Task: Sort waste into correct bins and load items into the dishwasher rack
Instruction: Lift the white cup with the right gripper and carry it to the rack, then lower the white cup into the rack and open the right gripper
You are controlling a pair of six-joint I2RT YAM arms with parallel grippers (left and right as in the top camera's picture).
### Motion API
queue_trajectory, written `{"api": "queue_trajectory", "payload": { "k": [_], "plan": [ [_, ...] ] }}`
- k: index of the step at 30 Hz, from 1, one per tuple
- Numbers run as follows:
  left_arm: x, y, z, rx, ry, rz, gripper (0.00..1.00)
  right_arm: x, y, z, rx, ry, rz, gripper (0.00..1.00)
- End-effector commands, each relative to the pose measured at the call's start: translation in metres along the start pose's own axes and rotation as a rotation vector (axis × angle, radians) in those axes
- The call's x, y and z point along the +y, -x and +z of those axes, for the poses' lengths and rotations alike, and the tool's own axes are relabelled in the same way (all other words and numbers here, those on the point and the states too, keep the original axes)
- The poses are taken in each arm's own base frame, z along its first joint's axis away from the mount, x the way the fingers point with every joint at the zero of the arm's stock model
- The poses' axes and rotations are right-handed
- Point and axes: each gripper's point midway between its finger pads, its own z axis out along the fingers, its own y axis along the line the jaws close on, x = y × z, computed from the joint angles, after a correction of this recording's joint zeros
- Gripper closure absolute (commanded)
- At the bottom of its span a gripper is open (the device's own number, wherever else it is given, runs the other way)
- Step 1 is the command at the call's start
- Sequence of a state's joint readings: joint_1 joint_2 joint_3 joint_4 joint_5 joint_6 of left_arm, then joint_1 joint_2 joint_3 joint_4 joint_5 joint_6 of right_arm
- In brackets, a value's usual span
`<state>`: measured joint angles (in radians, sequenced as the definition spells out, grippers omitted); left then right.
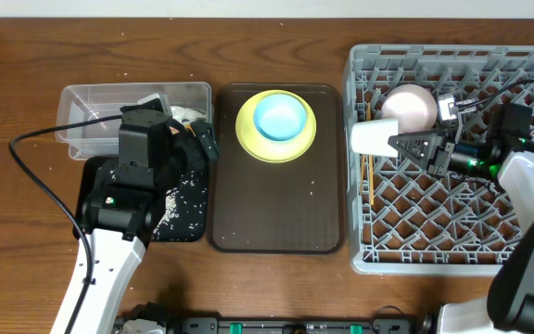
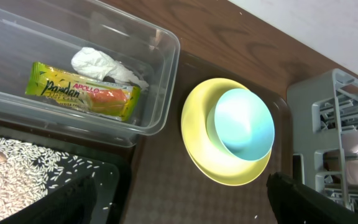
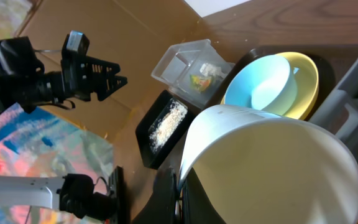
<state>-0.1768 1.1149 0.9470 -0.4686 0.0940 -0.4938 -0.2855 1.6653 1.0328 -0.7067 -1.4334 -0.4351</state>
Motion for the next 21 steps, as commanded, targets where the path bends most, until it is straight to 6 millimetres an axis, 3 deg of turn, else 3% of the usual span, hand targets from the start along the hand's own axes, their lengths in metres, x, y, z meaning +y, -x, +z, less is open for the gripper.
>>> {"api": "queue_trajectory", "payload": {
  "k": [1, 13, 21],
  "plan": [
    [-0.001, 0.007, -0.003, -0.018, 0.004, 0.007, 0.1, -0.007, 0.003, -0.005, -0.042, 0.049, 0.039, 0.99],
    [-0.001, 0.007, -0.003, -0.018, 0.004, 0.007, 0.1, -0.048, -0.016, -0.025, -0.012, -0.12, 0.164, 0.99],
    [-0.001, 0.007, -0.003, -0.018, 0.003, 0.007, 0.1, -0.056, -0.024, -0.034, 0.0, -0.181, 0.213, 0.99]
  ]
}}
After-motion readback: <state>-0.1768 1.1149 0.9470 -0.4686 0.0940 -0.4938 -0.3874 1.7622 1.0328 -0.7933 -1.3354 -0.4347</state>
